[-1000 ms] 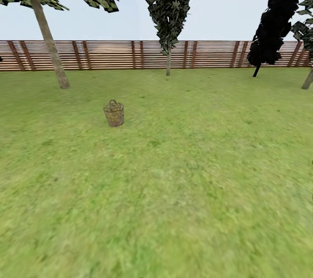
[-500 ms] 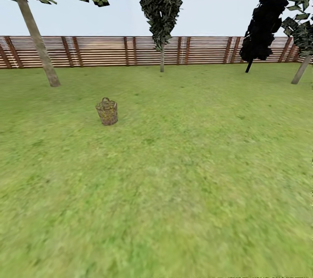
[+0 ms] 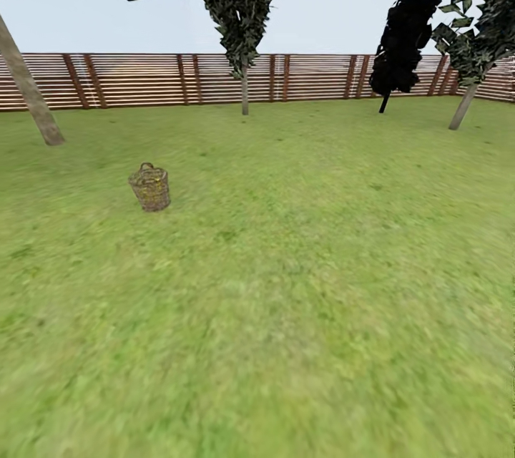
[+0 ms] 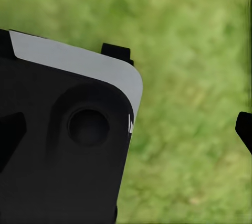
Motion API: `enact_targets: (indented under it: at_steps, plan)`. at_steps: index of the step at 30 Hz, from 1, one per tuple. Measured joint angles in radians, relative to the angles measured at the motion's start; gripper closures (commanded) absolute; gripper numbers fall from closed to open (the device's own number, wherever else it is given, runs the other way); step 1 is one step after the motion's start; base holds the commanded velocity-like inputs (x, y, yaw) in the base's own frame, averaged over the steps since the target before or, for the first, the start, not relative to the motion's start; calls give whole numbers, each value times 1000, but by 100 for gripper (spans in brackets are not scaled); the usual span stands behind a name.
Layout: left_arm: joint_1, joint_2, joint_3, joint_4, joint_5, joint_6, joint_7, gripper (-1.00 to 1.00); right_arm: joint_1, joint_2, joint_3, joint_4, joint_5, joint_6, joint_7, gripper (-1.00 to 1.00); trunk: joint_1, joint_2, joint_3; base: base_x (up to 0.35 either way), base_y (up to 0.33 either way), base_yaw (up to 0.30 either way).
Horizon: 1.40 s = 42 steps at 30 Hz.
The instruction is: Take the three Easter eggs out of the wicker basket on the lawn in the garden, then place them on the lawn next to a single tree (choose any tree) so that all three eggs are next to the same tree and none are left in the basket.
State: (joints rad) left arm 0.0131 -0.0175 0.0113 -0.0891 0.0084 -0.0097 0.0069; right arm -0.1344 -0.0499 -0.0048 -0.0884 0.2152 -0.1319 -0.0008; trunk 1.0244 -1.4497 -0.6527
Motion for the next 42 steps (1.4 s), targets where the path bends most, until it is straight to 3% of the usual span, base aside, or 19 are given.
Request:
enact_targets:
  at_steps: [28, 42]
  plan:
    - [0, 0, 0, 0, 0, 1, 0, -100, 0, 4, 5, 0, 1, 0, -3, -100, 0, 0, -2, 333, 0, -10]
    - [0, 0, 0, 0, 0, 1, 0, -100, 0, 1, 5, 0, 3, -3, -1, -100, 0, 0, -1, 333, 0, -244]
